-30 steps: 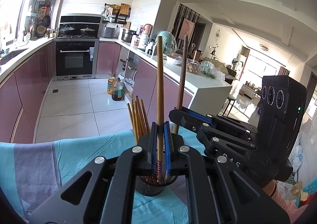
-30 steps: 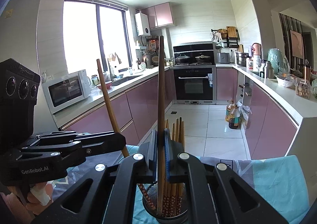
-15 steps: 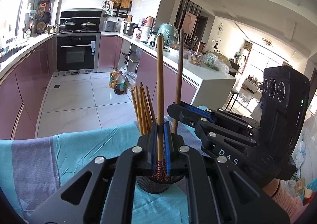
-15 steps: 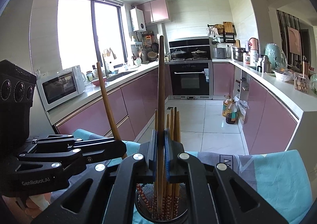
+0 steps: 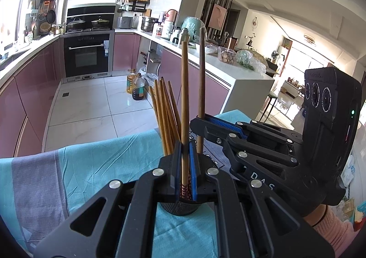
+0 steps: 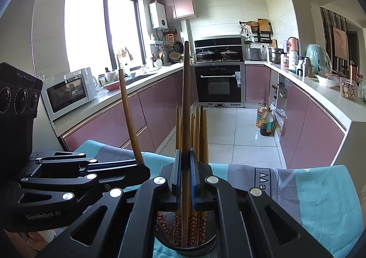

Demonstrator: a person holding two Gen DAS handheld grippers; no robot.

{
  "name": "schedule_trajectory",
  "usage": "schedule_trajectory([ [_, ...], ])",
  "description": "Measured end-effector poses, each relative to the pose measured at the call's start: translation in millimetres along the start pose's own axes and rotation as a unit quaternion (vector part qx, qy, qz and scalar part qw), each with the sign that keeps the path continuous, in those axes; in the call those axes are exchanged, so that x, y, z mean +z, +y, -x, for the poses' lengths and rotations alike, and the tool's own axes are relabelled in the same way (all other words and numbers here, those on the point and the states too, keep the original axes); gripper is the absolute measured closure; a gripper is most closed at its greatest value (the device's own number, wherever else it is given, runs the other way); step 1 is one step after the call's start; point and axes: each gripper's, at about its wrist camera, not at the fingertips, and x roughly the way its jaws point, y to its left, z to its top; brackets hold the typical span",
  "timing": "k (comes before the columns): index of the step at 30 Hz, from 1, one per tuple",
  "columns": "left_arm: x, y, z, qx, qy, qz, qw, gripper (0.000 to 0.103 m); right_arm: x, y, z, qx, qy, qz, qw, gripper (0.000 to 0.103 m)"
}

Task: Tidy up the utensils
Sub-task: 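Lower both chopsticks into the mesh cup and open both tools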

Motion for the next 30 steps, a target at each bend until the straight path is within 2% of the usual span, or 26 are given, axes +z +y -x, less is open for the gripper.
schedule_trajectory([
  [14,-0.1,2.9,-19.9,0.009,0.025,0.003,0.9996,0.096,-11.1,-1.8,-13.6,0.001,0.032,-0.002,0.999,0.097],
  [30,-4.8,11.3,-42.9,0.01,0.042,0.021,0.9988,0.095,-17.2,-9.6,-14.7,0.007,0.037,-0.021,0.999,0.096],
])
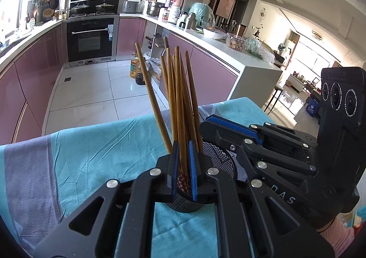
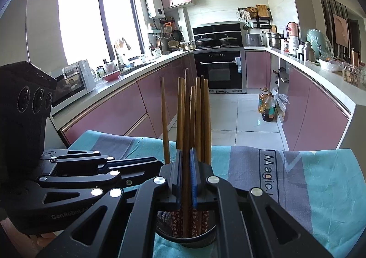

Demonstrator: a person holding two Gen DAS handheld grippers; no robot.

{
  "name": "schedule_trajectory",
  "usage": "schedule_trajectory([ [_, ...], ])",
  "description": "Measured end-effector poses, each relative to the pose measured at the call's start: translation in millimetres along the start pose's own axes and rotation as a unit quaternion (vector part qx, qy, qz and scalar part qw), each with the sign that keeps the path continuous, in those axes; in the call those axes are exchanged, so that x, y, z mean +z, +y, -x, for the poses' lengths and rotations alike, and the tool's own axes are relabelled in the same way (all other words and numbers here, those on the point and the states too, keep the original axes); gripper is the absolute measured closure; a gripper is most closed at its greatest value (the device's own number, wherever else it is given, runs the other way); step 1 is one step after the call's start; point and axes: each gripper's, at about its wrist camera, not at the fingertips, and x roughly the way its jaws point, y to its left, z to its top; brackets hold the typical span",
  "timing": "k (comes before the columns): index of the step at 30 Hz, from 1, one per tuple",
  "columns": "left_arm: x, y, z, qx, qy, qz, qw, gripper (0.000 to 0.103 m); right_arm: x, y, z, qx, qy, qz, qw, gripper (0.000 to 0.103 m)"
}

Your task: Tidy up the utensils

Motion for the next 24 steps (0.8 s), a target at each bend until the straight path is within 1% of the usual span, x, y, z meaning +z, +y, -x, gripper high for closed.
schedule_trajectory([
  [2,-2.1,0.8,1.2,0.002,-0.004,-0.002,1.0,0.094,-3.2,-0.5,1.1,0.001,0.001,-0.001,1.0,0.096],
  [4,-4.7,0.4,3.6,0.003,-0.008,-0.004,1.0,0.091,-5.9,-0.6,2.6,0.002,0.0,-0.001,1.0,0.096],
  [5,-5.5,-0.2,4.8,0.005,-0.011,-0.005,0.9999,0.087,-7.4,0.3,2.9,0.003,0.0,-0.002,1.0,0.095],
  [6,-6.9,-0.4,7.3,0.008,-0.015,-0.006,0.9998,0.084,-8.8,0.0,4.0,0.004,-0.001,-0.004,1.0,0.091],
  [7,-8.8,-0.3,10.0,0.011,-0.02,-0.006,0.9997,0.078,-10.0,-0.3,5.3,0.005,-0.002,-0.005,1.0,0.089],
  [8,-10.9,-0.3,13.3,0.015,-0.025,-0.006,0.9996,0.075,-11.4,-0.5,6.6,0.005,-0.004,-0.007,1.0,0.085],
  [14,-21.5,3.0,32.7,0.044,-0.051,-0.008,0.9977,0.062,-19.7,-1.2,16.8,0.009,-0.01,-0.013,1.0,0.077],
  [18,-31.6,6.0,45.0,0.058,-0.064,-0.007,0.9962,0.057,-25.2,-1.6,24.2,0.009,-0.016,-0.018,1.0,0.068],
  [19,-33.2,6.3,47.4,0.062,-0.067,-0.008,0.9958,0.054,-25.8,-1.7,25.7,0.009,-0.017,-0.018,1.0,0.067],
  [20,-35.6,6.3,49.9,0.066,-0.069,-0.009,0.9954,0.05,-27.0,-1.6,27.5,0.008,-0.018,-0.019,1.0,0.064],
  [24,-44.2,6.5,60.9,0.08,-0.083,-0.012,0.9933,0.045,-30.8,0.3,33.5,0.005,-0.021,-0.018,1.0,0.057],
])
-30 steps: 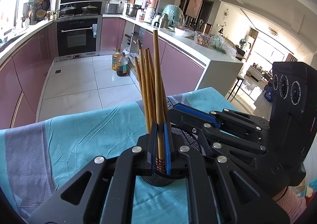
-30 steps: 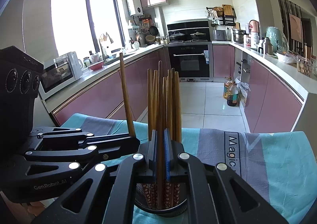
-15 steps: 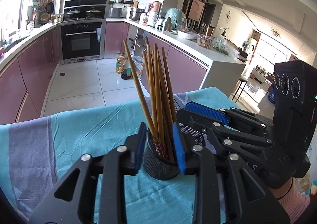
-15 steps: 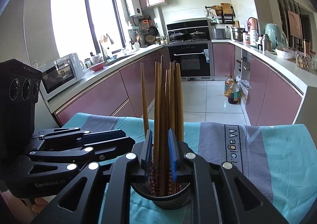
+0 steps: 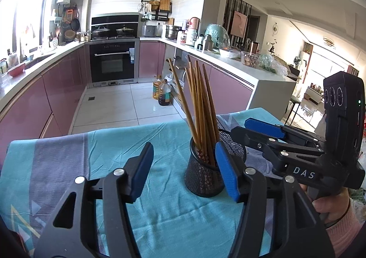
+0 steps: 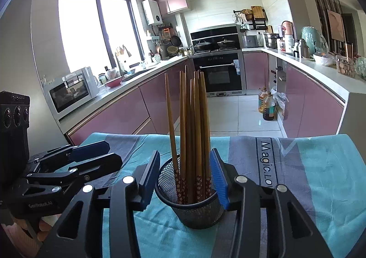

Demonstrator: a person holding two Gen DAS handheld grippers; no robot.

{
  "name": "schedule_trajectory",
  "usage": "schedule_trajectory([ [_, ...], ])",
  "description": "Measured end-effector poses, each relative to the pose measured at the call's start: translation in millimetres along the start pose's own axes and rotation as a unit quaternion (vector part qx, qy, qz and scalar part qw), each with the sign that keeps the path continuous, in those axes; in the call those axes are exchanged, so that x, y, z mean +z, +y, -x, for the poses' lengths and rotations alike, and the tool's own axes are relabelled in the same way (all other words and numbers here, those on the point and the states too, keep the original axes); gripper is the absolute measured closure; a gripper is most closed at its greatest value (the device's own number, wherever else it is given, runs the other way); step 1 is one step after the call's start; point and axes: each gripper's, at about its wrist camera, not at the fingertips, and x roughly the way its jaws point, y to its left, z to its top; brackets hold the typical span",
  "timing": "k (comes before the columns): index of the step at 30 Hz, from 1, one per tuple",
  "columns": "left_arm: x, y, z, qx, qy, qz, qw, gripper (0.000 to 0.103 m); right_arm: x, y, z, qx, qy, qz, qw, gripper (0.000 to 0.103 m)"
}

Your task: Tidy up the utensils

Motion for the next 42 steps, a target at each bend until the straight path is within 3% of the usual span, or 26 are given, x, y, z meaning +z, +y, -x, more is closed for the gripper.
schedule_trajectory([
  [3,-5.5,3.0,8.3,0.012,-0.008,0.002,0.9999,0.039,-2.5,2.8,4.7,-0.004,-0.004,0.002,1.0,0.047],
  [7,-15.1,9.4,19.1,0.036,-0.022,0.006,0.9991,0.023,-8.3,7.4,13.3,-0.006,-0.013,0.006,1.0,0.034],
  [9,-21.6,12.3,26.0,0.053,-0.032,0.005,0.9981,0.013,-12.7,9.6,17.6,-0.008,-0.018,0.007,1.0,0.018],
  [10,-25.7,14.3,30.4,0.066,-0.04,0.005,0.997,0.006,-16.2,11.2,20.2,-0.009,-0.022,0.009,1.0,0.015],
  [14,-36.8,19.1,43.9,0.105,-0.054,0.001,0.993,0.006,-28.2,17.2,24.8,-0.015,-0.028,0.014,0.999,0.007],
  [27,-61.6,30.6,90.5,0.18,-0.106,0.019,0.9777,0.006,-57.0,53.8,46.5,-0.044,-0.088,0.04,0.994,0.007],
  [42,-72.2,26.1,119.4,0.193,-0.143,0.019,0.9705,0.005,-68.8,78.0,60.8,-0.063,-0.125,0.056,0.988,0.007],
])
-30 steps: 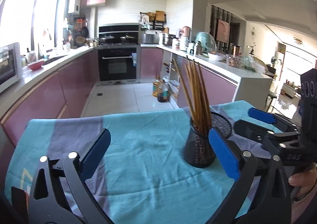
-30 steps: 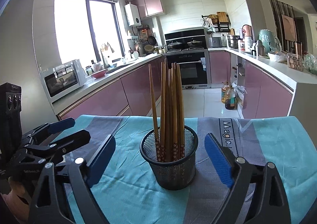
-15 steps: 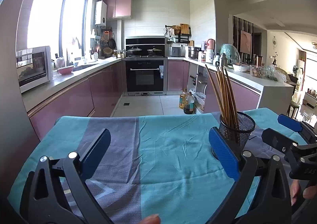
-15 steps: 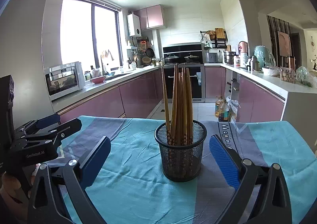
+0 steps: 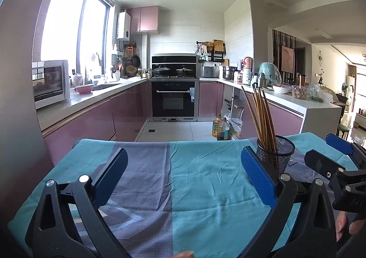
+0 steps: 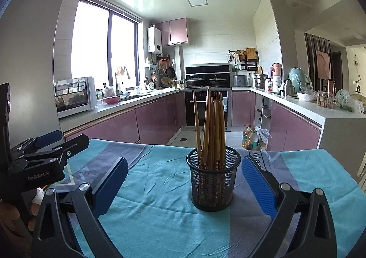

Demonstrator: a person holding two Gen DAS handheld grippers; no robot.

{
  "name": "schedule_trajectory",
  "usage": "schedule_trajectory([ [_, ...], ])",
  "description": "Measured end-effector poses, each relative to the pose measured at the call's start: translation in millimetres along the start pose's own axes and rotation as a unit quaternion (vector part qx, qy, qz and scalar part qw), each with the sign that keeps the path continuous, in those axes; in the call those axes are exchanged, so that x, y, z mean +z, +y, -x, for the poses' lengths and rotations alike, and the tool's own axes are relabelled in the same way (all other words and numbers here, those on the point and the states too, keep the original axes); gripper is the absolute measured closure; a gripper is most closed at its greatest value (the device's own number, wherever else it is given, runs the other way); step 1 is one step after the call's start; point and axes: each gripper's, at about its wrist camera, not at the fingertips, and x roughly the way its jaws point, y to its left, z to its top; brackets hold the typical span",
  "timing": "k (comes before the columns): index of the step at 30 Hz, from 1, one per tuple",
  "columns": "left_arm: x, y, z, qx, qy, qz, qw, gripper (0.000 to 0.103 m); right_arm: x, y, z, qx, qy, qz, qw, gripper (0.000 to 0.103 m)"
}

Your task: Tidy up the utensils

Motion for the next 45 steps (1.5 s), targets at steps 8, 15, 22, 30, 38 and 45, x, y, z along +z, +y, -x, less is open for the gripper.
schedule_trajectory([
  [8,0.2,-2.7,1.9,0.003,-0.008,-0.005,1.0,0.006,0.3,2.1,1.4,-0.004,-0.008,-0.001,1.0,0.007],
  [15,-0.3,-1.5,3.6,0.005,-0.012,-0.004,0.9999,0.006,-0.4,3.9,0.9,-0.006,-0.01,0.0,1.0,0.007],
  [22,1.1,-0.5,6.0,0.008,-0.017,-0.004,0.9998,0.006,-0.3,4.4,1.2,-0.006,-0.012,0.002,1.0,0.007],
  [30,1.7,0.2,8.0,0.01,-0.022,-0.003,0.9997,0.006,-1.1,6.2,0.0,-0.009,-0.011,0.001,1.0,0.007],
  [38,2.2,-0.1,11.2,0.013,-0.027,-0.006,0.9995,0.006,-0.7,6.8,2.0,-0.012,-0.014,0.002,1.0,0.007],
  [45,3.5,-1.6,12.1,0.014,-0.027,-0.008,0.9995,0.006,-0.5,7.0,1.9,-0.012,-0.014,0.0,1.0,0.007],
])
